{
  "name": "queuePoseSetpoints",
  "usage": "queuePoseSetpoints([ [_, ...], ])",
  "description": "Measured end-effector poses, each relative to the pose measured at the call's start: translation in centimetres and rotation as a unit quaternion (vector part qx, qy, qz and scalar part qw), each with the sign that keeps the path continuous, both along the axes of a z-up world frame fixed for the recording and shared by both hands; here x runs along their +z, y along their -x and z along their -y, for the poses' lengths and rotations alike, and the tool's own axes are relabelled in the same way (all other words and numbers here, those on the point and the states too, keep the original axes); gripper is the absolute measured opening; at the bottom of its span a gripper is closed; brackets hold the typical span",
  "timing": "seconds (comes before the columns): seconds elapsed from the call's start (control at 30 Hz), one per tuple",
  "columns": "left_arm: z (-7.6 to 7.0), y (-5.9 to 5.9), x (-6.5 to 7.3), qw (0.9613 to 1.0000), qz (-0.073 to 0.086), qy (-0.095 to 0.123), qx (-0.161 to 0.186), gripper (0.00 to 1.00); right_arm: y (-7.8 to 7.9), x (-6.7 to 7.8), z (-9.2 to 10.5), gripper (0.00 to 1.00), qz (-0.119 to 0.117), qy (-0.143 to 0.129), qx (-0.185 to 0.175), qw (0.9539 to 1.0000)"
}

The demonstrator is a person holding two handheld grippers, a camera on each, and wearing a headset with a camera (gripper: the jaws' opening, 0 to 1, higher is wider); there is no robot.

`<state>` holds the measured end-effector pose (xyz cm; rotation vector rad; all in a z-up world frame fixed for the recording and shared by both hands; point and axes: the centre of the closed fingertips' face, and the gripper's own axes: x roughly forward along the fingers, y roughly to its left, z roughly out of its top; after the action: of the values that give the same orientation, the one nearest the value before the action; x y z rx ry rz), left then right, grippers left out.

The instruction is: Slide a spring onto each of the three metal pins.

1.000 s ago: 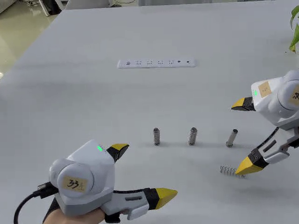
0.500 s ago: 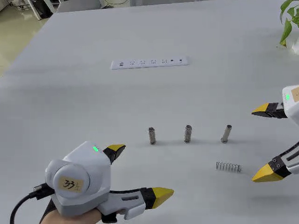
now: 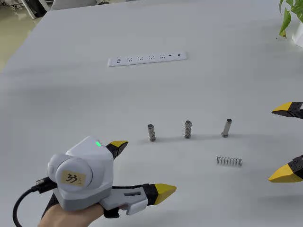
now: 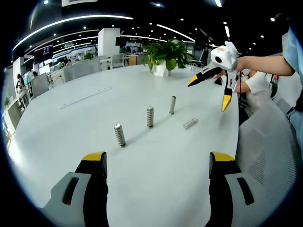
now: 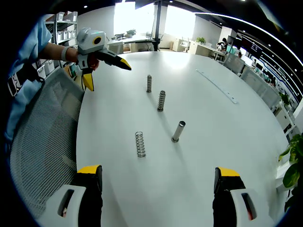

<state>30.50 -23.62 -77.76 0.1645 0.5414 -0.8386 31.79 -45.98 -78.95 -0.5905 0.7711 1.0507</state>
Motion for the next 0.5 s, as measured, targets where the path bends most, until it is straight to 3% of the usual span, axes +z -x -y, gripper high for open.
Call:
queuePoseSetpoints([
  [0.3,2.5,0.3,-0.2,0.9985,-0.005,-0.010,-0.053,0.87,1.2,-0.4,0.0,0.98,-0.001,-0.004,-0.005,1.0000],
  [0.5,4.8,0.6,-0.5,0.9940,-0.003,-0.020,-0.107,0.86,1.7,-0.3,0.0,0.98,0.000,-0.012,-0.011,0.9999],
])
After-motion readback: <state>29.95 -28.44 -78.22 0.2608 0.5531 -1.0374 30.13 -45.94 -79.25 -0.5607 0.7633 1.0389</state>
